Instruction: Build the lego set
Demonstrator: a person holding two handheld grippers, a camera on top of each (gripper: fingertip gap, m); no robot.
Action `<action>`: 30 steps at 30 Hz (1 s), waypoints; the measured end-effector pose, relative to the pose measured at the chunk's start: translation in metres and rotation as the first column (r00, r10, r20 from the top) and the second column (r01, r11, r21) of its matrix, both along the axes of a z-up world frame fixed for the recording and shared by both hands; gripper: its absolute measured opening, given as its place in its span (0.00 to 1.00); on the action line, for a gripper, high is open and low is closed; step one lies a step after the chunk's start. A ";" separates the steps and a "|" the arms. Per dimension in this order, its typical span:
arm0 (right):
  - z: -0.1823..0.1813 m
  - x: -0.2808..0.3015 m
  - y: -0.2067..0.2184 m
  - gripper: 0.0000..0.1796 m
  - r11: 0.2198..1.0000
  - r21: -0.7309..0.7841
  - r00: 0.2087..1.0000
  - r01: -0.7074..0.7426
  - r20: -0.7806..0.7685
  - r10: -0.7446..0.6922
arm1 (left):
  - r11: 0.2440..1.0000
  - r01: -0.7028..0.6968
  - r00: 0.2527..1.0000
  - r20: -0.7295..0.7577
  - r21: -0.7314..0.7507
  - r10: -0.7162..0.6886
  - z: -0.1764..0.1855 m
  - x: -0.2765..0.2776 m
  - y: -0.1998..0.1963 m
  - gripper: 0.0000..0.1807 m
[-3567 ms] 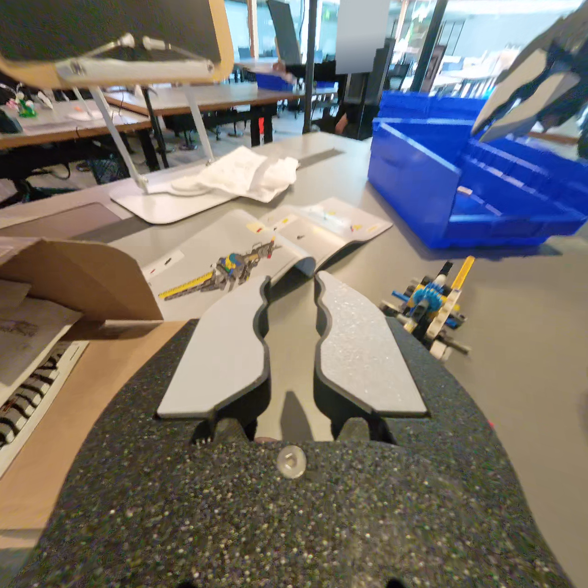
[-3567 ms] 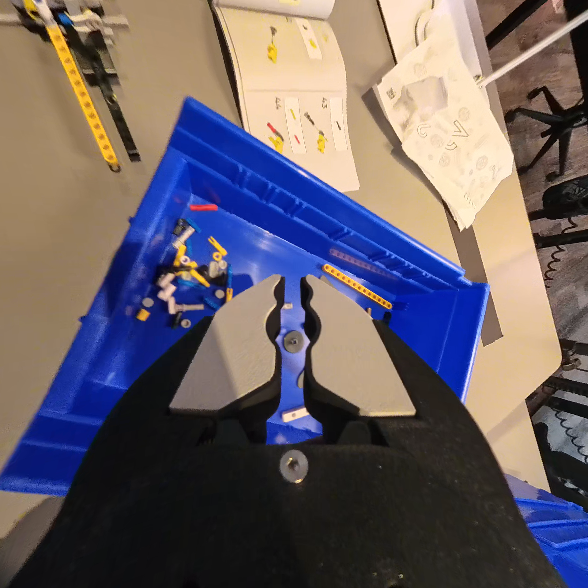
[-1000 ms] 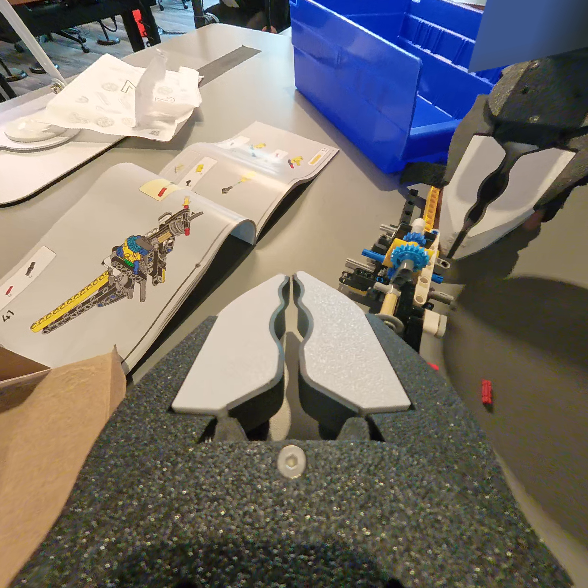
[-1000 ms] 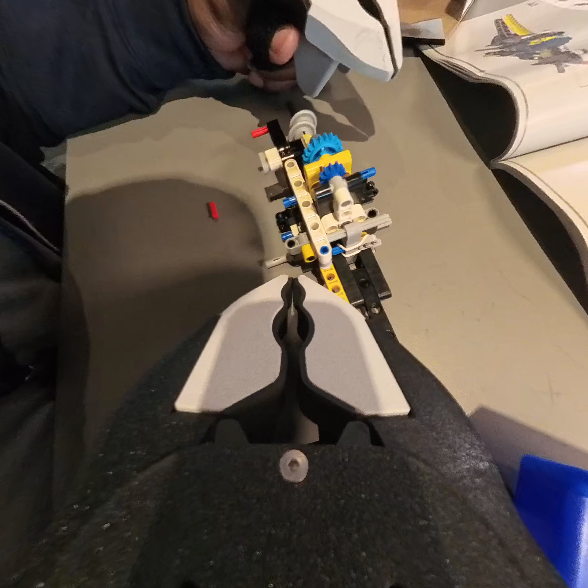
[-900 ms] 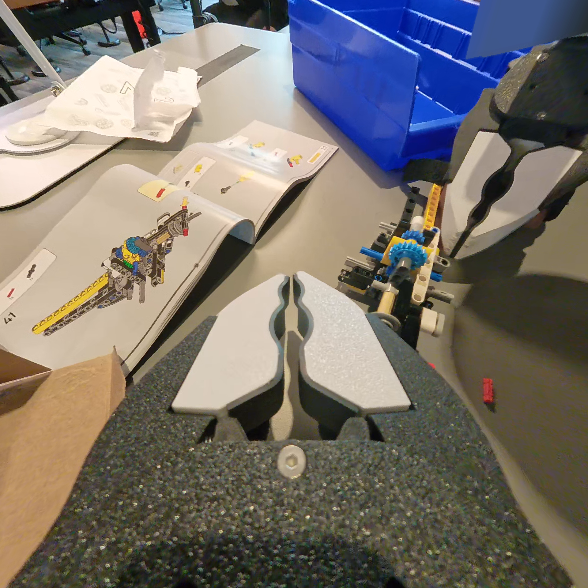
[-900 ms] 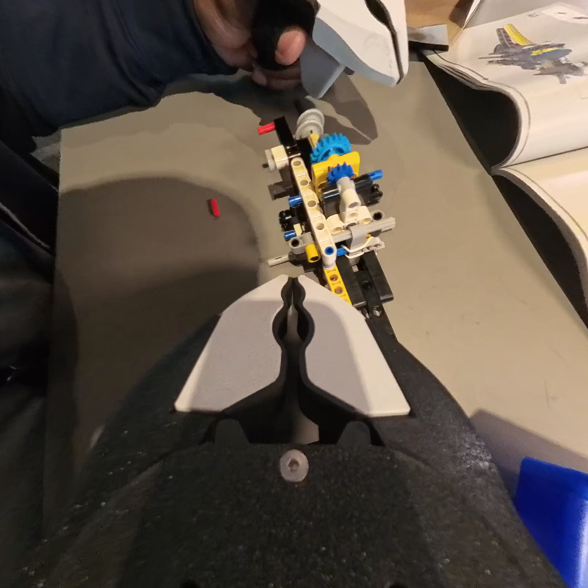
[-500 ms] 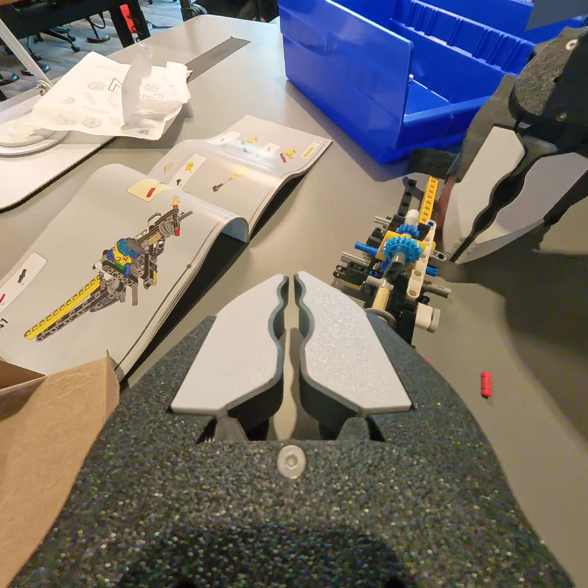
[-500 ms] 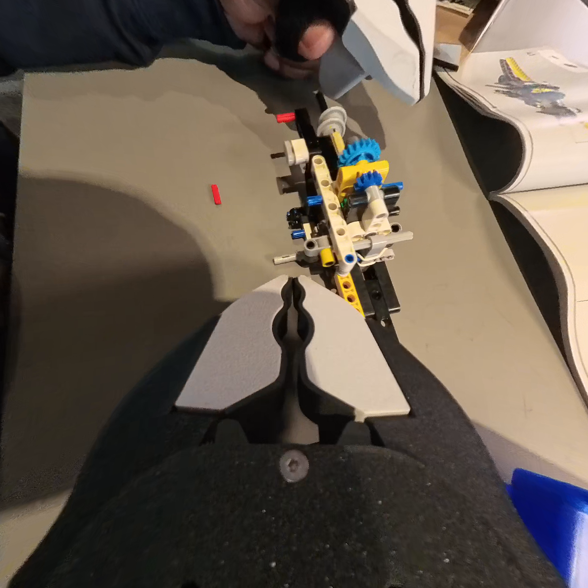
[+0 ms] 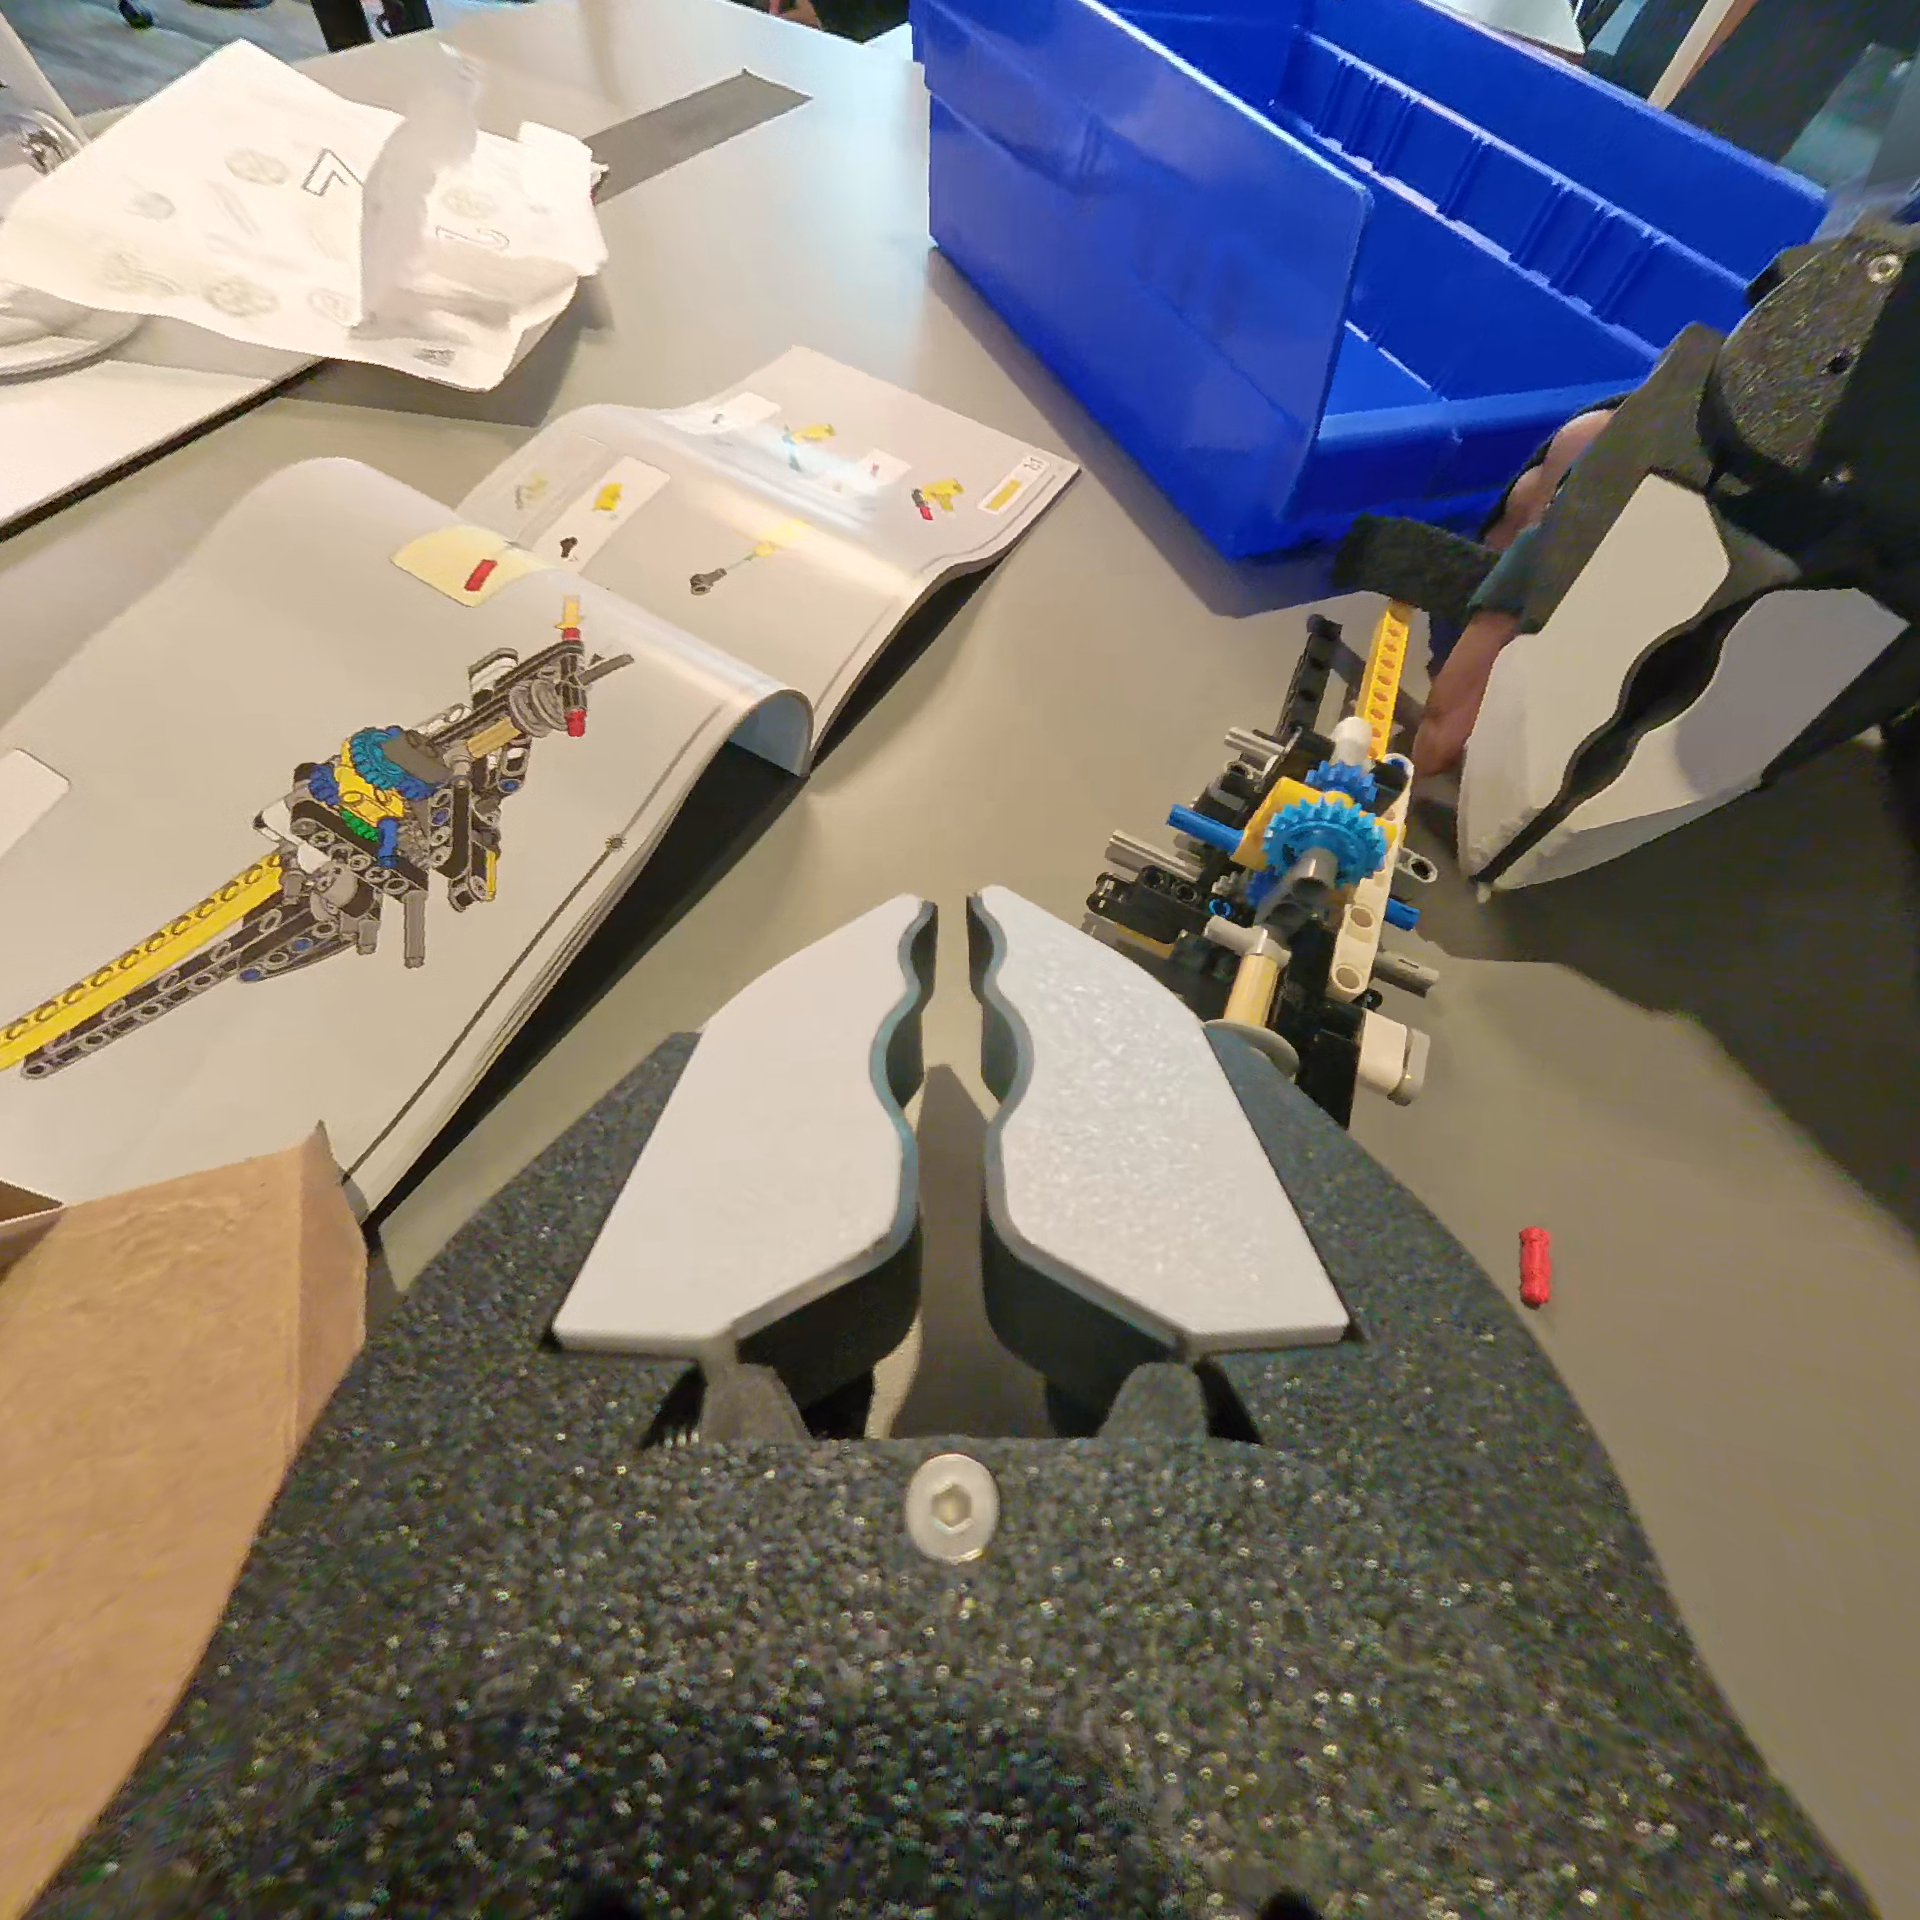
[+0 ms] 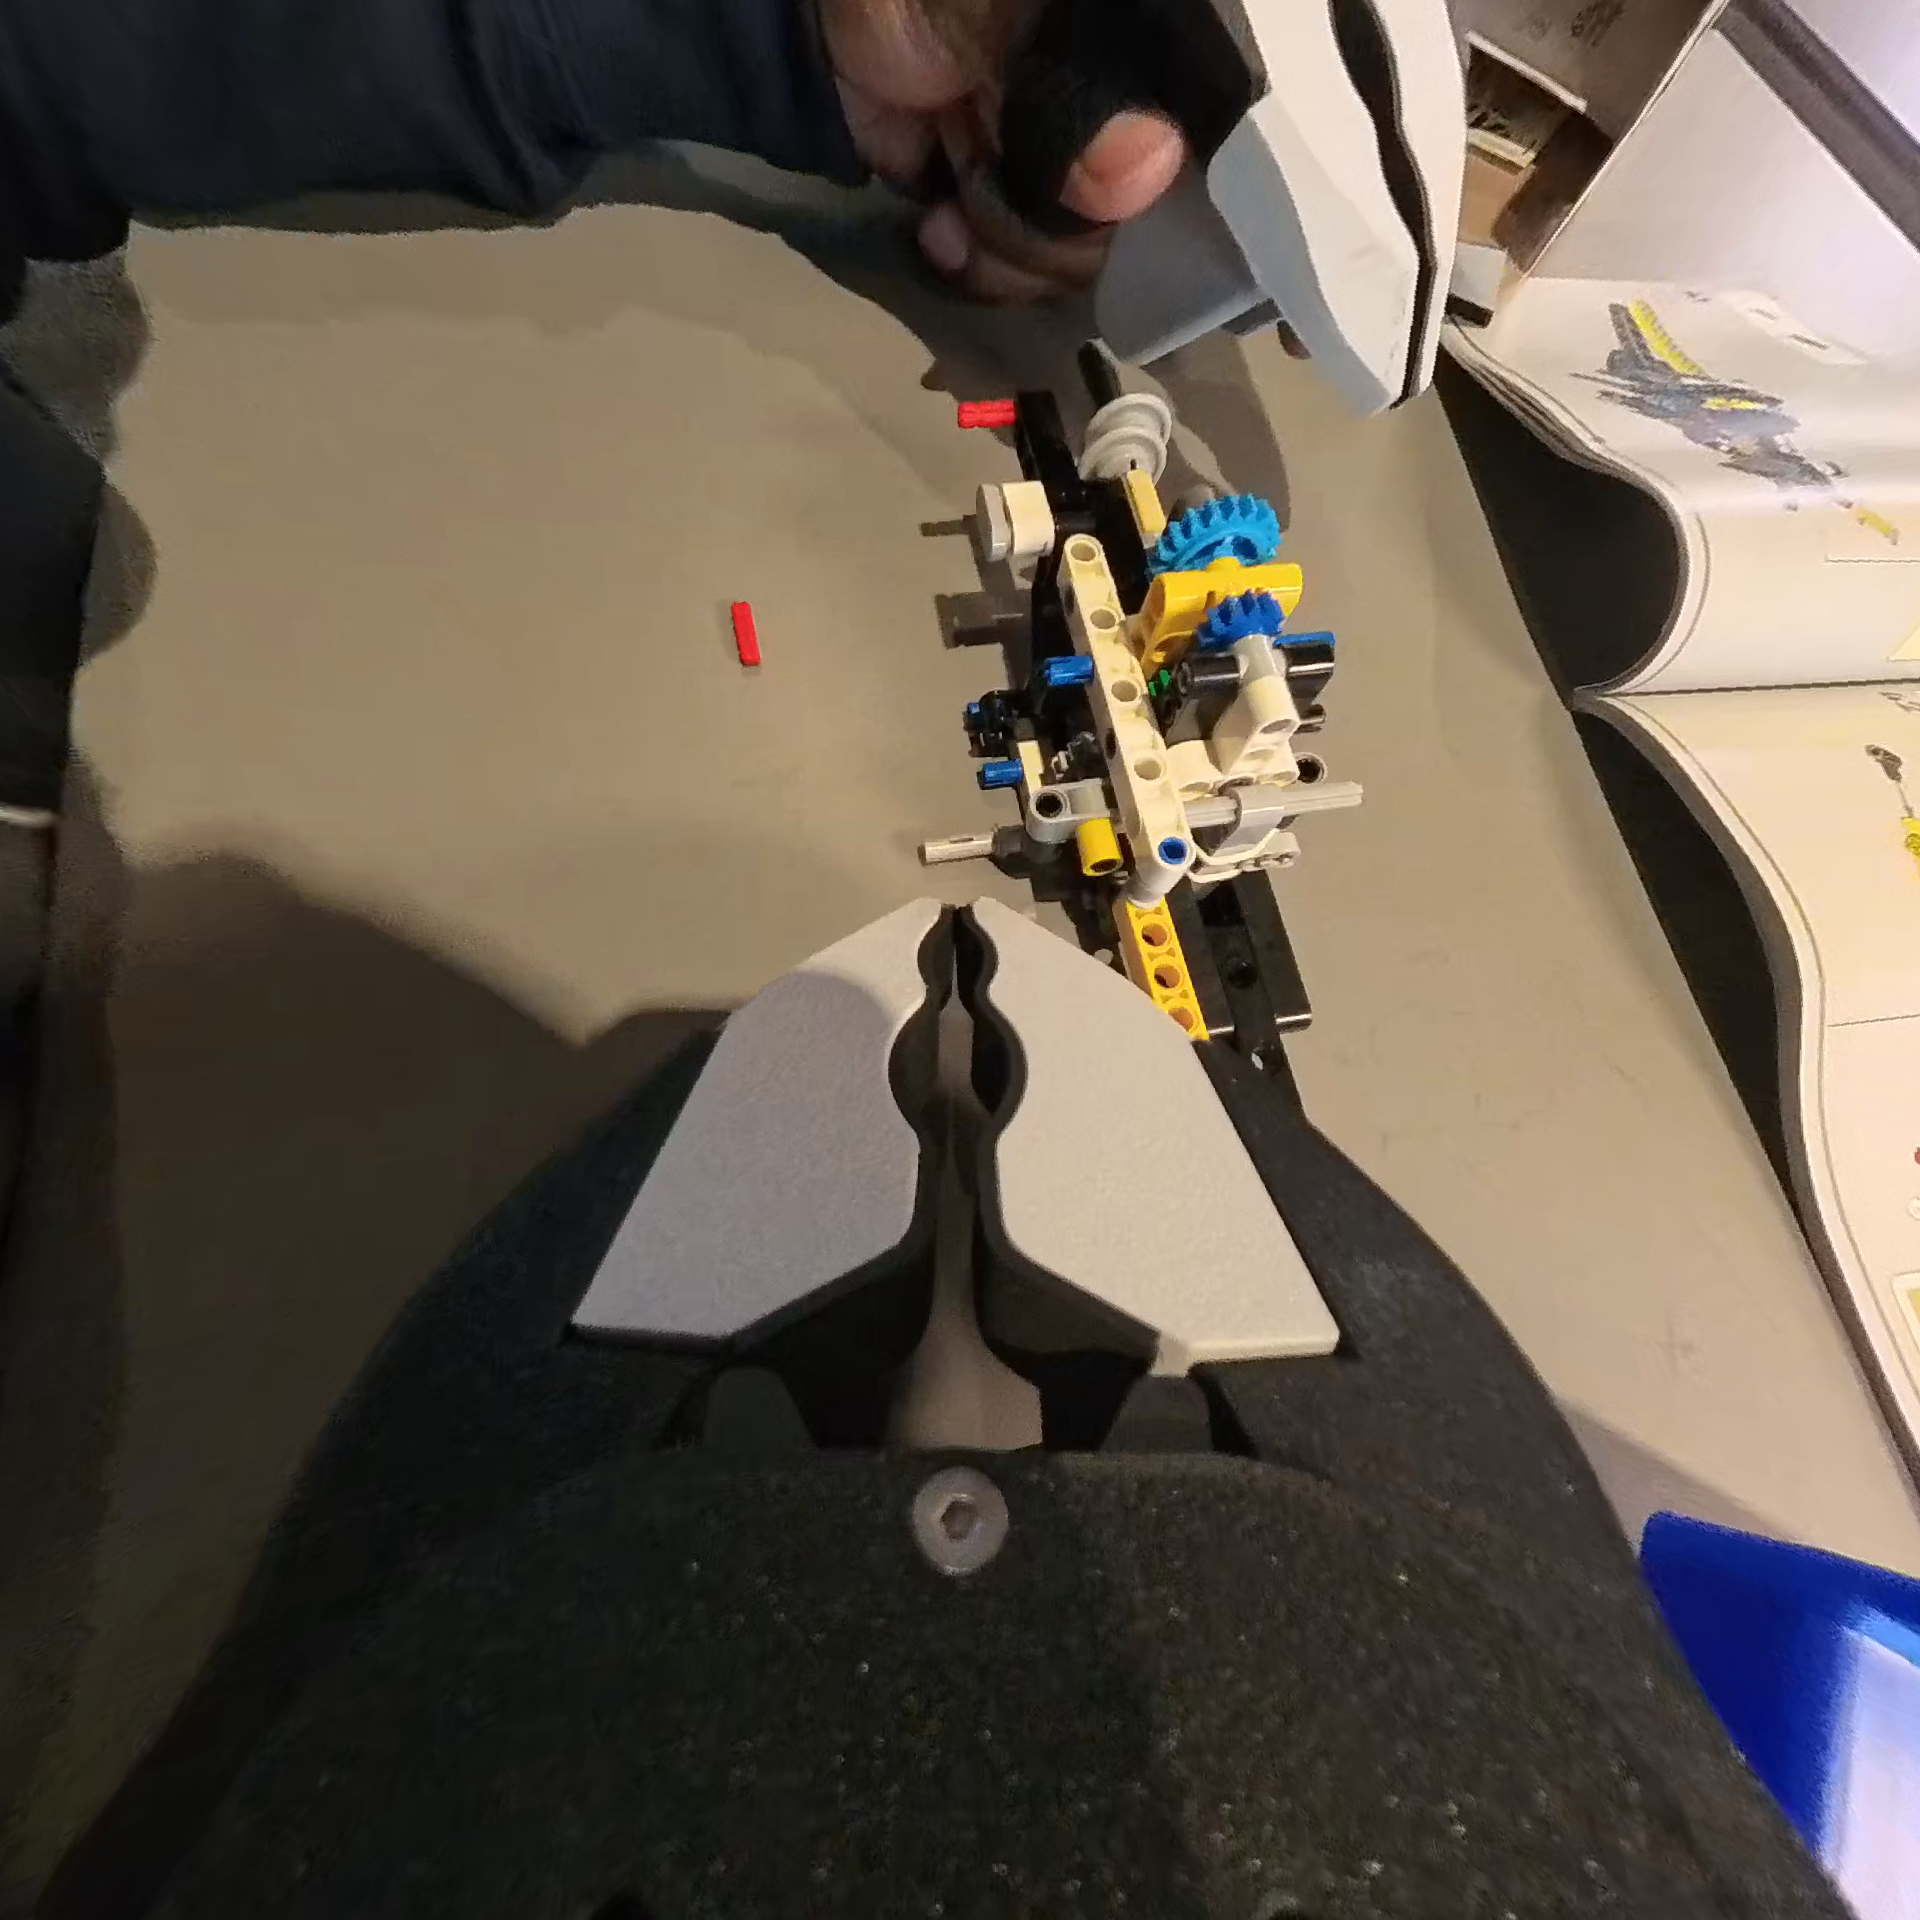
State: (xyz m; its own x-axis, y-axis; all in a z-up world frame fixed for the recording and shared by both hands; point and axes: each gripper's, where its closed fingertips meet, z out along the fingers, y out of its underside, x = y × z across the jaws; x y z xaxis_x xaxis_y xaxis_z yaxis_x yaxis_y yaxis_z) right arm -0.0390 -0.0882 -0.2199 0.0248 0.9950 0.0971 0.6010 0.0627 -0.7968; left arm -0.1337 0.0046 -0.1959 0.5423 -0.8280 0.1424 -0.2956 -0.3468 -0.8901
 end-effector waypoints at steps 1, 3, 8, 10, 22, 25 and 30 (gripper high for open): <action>0.001 0.000 0.000 0.00 1.000 -0.003 1.000 -0.001 -0.006 0.001 | 1.000 -0.002 1.000 0.000 -0.006 0.002 0.000 0.000 0.000 0.03; 0.002 0.001 0.000 0.00 1.000 -0.012 1.000 -0.001 -0.013 0.001 | 1.000 -0.004 1.000 -0.004 -0.018 0.004 -0.002 0.000 0.001 0.03; 0.004 0.002 0.001 0.00 0.999 -0.044 1.000 -0.003 -0.026 0.002 | 1.000 -0.011 0.999 -0.035 -0.029 0.010 -0.006 0.000 0.002 0.03; 0.004 0.002 0.001 0.00 0.999 -0.052 1.000 -0.004 -0.028 0.003 | 1.000 -0.011 0.999 -0.048 -0.025 0.010 -0.007 0.001 0.002 0.03; 0.001 0.002 0.000 0.00 0.999 -0.040 1.000 -0.009 -0.013 0.008 | 1.000 -0.005 0.994 -0.105 0.010 0.007 -0.011 0.002 0.000 0.03; 0.001 0.002 0.000 0.00 0.999 -0.039 1.000 -0.010 -0.010 0.010 | 1.000 -0.002 0.992 -0.125 0.015 0.004 -0.013 0.003 -0.001 0.03; 0.001 0.002 -0.001 0.00 0.999 -0.041 1.000 -0.017 -0.010 0.016 | 1.000 0.000 0.989 -0.149 0.019 0.003 -0.016 0.004 -0.001 0.04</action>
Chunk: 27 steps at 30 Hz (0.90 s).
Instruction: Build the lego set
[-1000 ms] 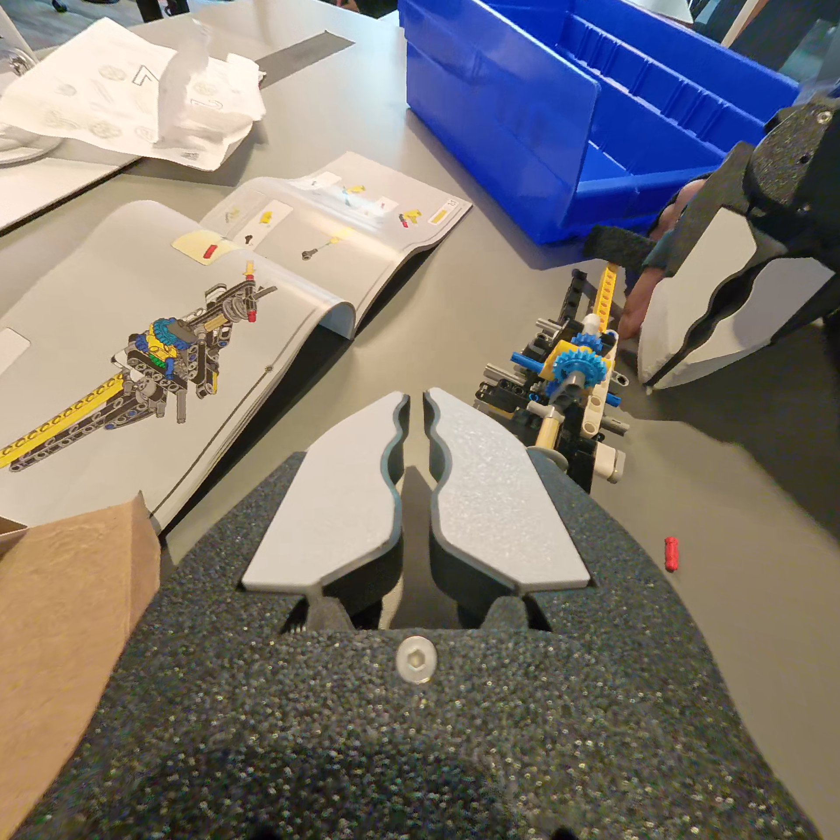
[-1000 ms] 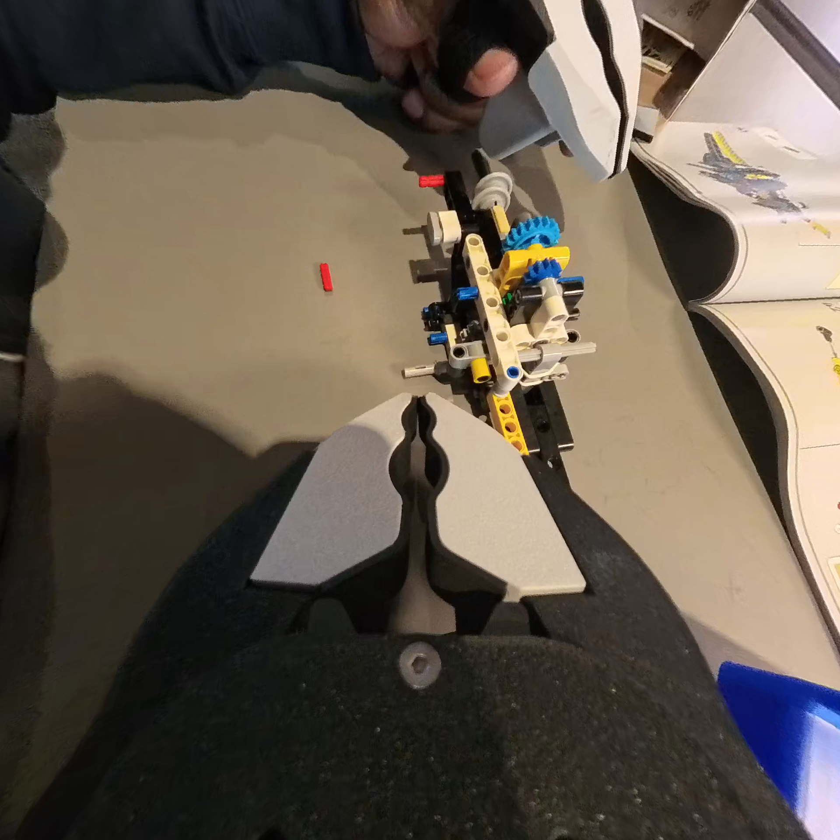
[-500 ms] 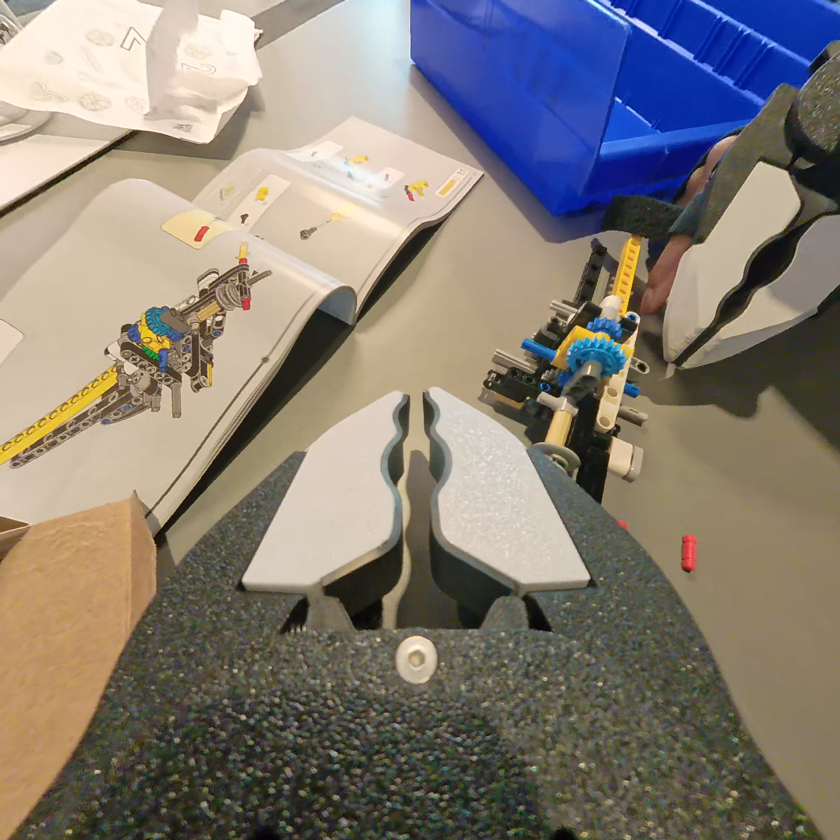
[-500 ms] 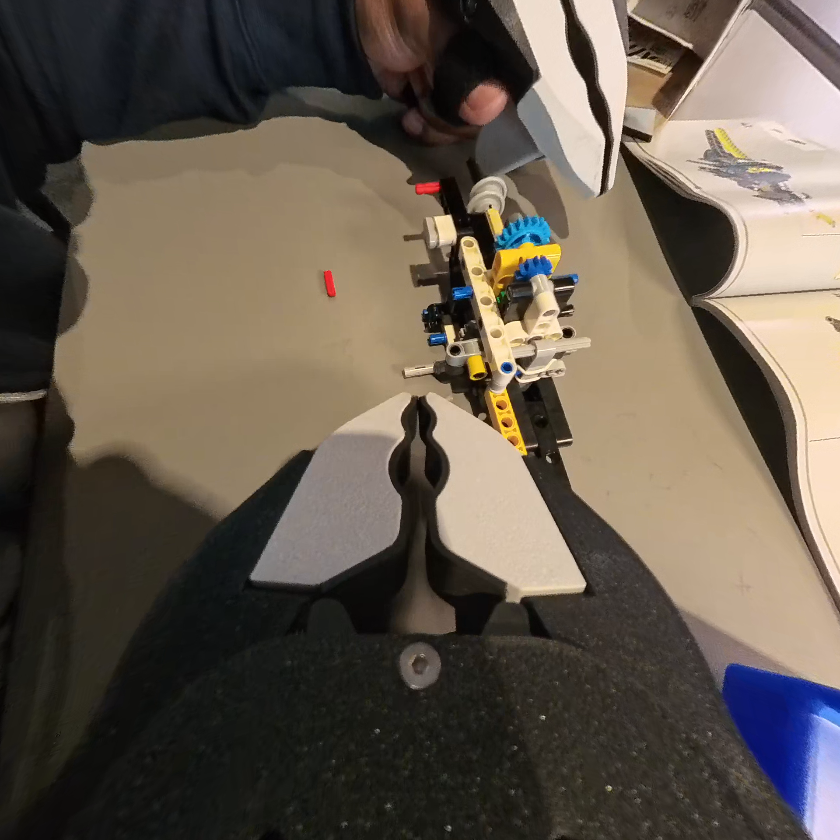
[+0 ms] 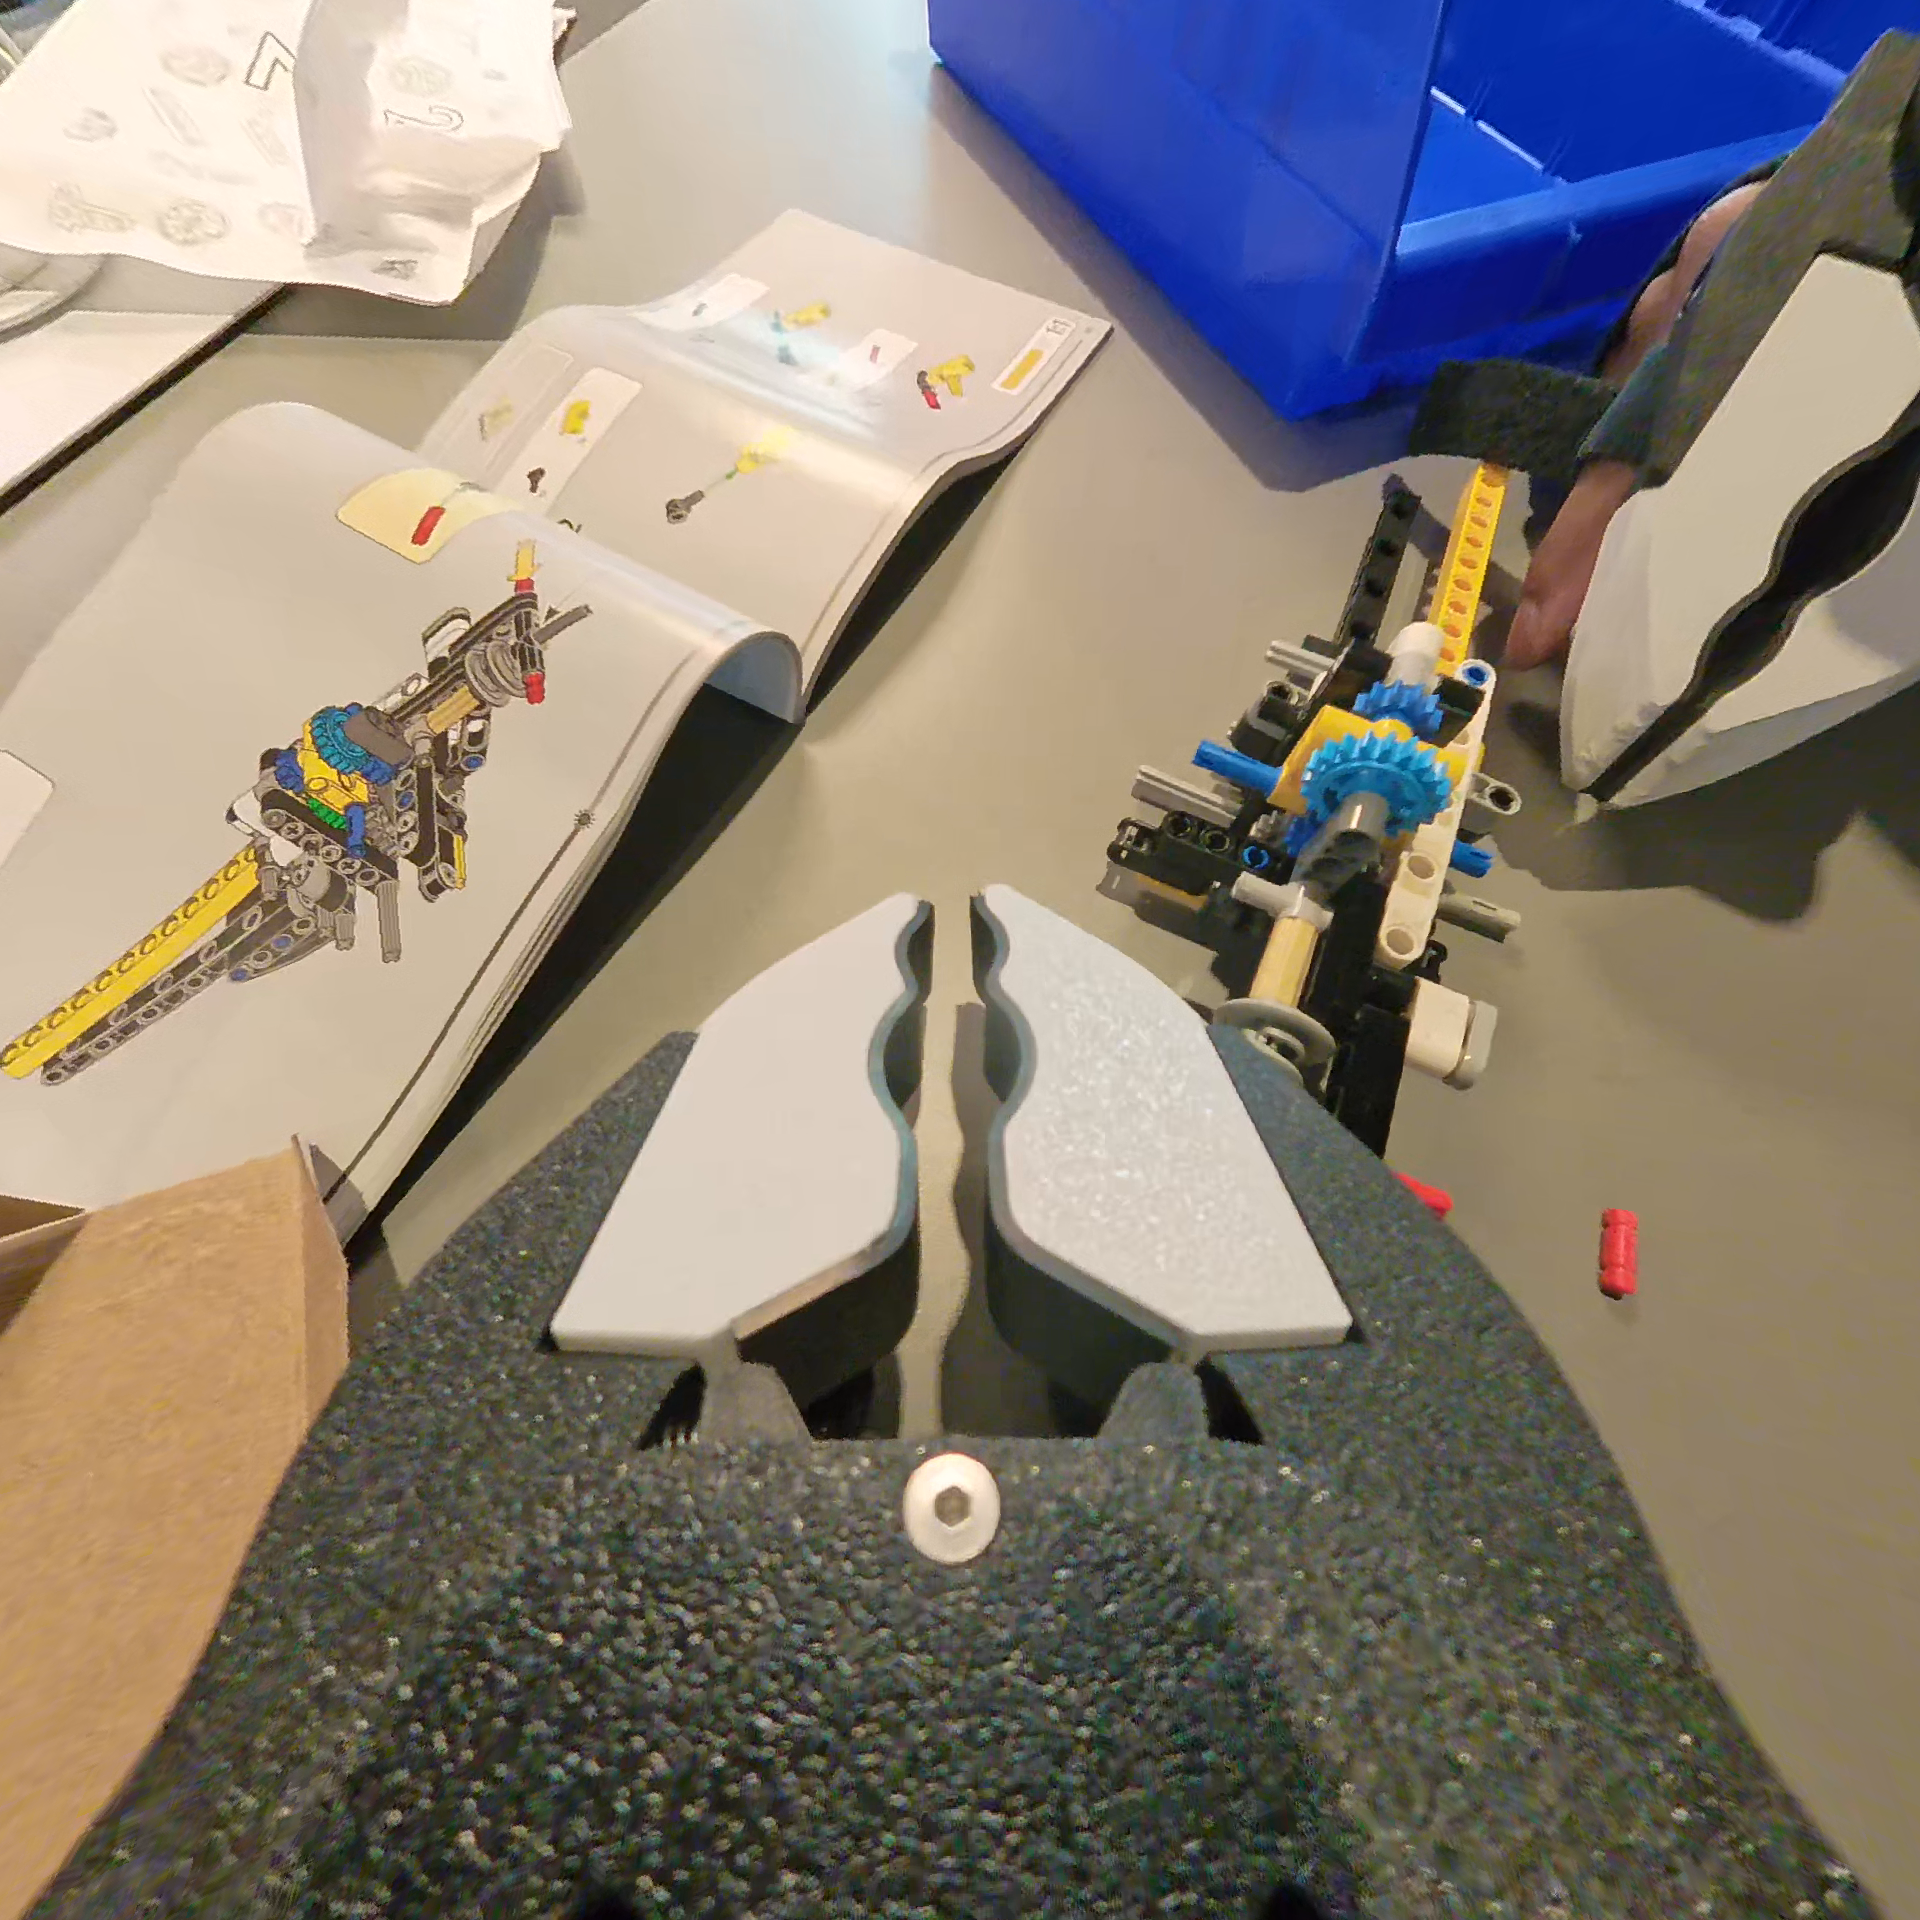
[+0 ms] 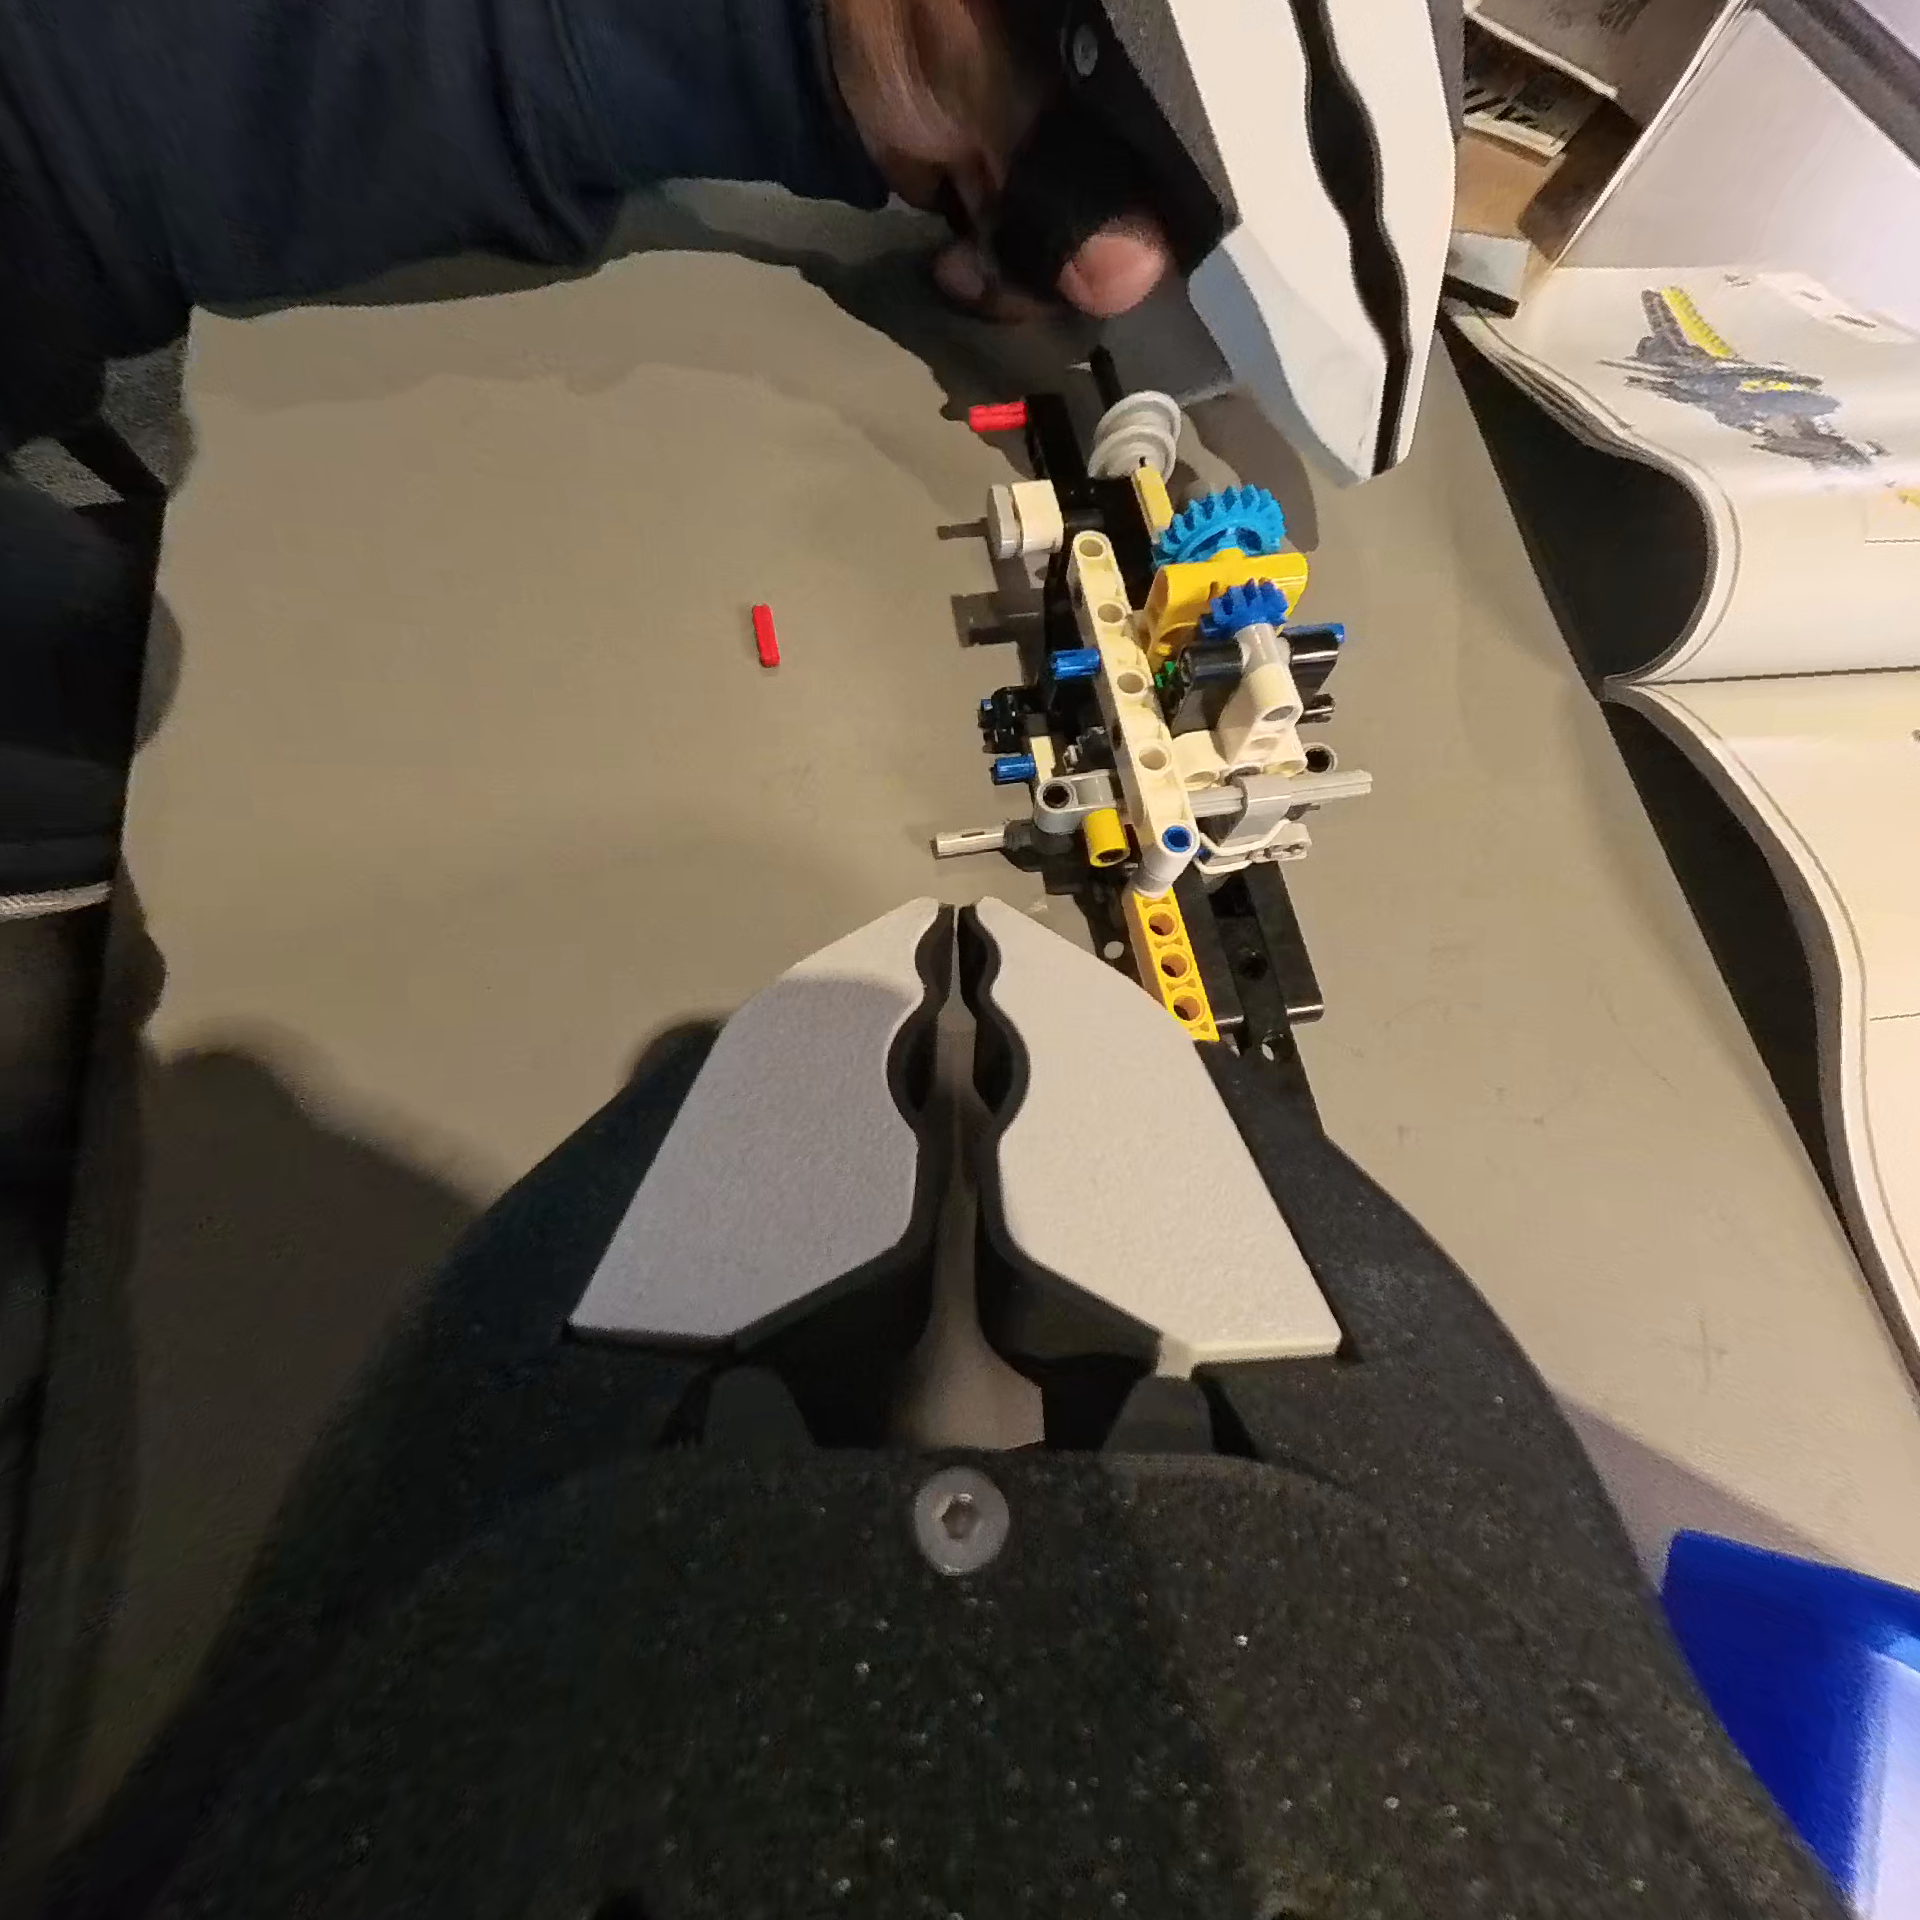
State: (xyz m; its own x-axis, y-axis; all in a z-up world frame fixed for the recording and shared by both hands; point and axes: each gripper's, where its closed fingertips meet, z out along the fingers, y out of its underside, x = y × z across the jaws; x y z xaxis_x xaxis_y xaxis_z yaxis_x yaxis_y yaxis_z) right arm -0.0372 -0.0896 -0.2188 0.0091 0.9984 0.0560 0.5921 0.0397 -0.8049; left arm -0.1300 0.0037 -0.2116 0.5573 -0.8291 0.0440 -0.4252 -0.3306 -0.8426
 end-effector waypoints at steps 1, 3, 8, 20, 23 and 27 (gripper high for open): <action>0.000 0.000 0.000 0.01 1.000 -0.003 1.000 -0.001 0.001 0.001 | 1.000 0.000 1.000 -0.002 0.000 0.000 0.000 0.000 0.000 0.04; -0.001 0.000 0.000 0.01 1.000 -0.009 1.000 -0.004 0.003 0.004 | 1.000 -0.001 1.000 -0.002 -0.001 0.001 0.000 0.000 0.000 0.04; -0.001 0.000 -0.001 0.01 1.000 -0.015 1.000 -0.005 0.008 0.005 | 1.000 0.000 1.000 -0.003 0.002 0.000 0.000 0.000 0.000 0.04; -0.003 0.000 -0.002 0.01 1.000 -0.016 1.000 -0.012 0.017 0.012 | 1.000 0.008 1.000 -0.026 0.010 -0.008 -0.002 0.001 -0.002 0.05; -0.003 0.000 -0.002 0.01 1.000 -0.016 1.000 -0.013 0.018 0.013 | 1.000 0.008 1.000 -0.028 0.009 -0.008 -0.003 0.001 -0.002 0.05; -0.003 0.000 -0.002 0.01 1.000 -0.016 1.000 -0.013 0.019 0.013 | 1.000 0.007 1.000 -0.026 0.006 -0.007 -0.002 0.001 -0.001 0.05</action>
